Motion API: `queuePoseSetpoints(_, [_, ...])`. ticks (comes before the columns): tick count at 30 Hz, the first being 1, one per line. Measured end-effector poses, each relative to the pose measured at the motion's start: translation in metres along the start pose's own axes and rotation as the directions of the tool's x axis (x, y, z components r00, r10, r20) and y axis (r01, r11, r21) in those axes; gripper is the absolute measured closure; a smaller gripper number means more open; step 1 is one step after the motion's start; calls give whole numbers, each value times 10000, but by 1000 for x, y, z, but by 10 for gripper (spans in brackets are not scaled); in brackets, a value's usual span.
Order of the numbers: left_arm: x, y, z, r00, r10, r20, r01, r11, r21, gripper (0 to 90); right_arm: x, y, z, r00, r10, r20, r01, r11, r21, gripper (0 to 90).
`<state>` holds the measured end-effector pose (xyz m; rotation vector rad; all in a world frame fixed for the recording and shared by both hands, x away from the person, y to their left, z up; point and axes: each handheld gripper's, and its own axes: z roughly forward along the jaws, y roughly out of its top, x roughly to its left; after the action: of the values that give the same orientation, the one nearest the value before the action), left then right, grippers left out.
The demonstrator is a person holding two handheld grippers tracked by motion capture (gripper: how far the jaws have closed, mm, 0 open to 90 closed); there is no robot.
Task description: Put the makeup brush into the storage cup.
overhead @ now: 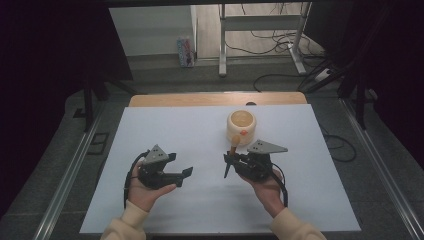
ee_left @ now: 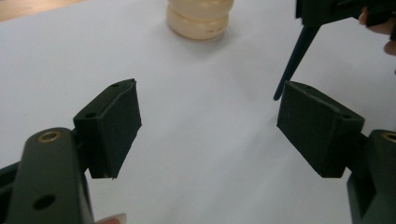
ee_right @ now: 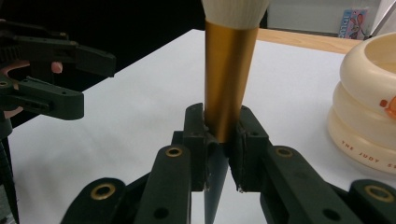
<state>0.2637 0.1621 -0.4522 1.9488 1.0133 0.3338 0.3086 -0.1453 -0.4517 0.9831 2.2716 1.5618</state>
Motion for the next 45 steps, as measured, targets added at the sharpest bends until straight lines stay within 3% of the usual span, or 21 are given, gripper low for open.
queuePoseSetpoints(16, [13, -31, -14, 9984, -321, -475, 343, 9984, 455, 195, -3, 3, -4, 10000, 15, 80, -14, 9999, -111, 777])
queuePoseSetpoints(23, [18, -43, -17, 9961, -409, -777, 479, 9947, 913, 162, -2, 2, -1, 9999, -65, 120, 66, 10000, -20, 777])
queuePoseSetpoints(35, [26, -51, -21, 9948, -618, -804, 710, 9906, 1168, 159, -9, 13, -7, 9990, -213, 387, 227, 9991, -355, 778])
queuePoseSetpoints(38, [26, -51, -22, 9932, -646, -971, 743, 9923, 989, 174, -13, 19, -11, 9984, -224, 514, 253, 9980, -578, 777])
queuePoseSetpoints(45, [28, -50, -23, 9937, -812, -779, 881, 9920, 906, 183, -20, 31, -17, 9974, -206, 687, 274, 9946, -998, 777])
